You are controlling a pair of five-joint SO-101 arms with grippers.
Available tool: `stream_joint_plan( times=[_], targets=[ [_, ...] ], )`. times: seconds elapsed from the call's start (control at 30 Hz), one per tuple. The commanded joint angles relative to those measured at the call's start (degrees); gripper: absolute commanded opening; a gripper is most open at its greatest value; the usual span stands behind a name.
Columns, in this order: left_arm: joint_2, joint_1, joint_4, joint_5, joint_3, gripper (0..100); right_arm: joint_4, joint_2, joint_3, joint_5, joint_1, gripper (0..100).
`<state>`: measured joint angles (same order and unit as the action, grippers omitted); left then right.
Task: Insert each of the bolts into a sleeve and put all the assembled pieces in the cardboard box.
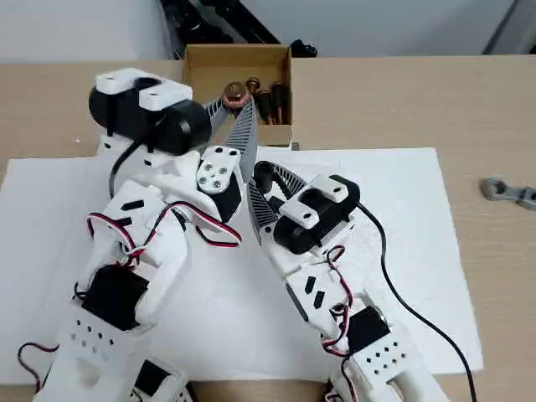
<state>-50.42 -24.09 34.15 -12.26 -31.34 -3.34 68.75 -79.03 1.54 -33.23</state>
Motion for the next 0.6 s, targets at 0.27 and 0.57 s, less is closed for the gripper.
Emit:
stream_joint_plan(
  times=[0.27,0.57],
  targets=[
    [-0.6,-1.9,-4.7,-0.2,-4.4,1,-1.0,1.4,0.4,0.5,-0.2,0.4],
    [-0.6,-4.7,-5.5,0.1,-5.7,1,0.5,1.4,0.5,0.5,-0.2,0.4]
  ],
)
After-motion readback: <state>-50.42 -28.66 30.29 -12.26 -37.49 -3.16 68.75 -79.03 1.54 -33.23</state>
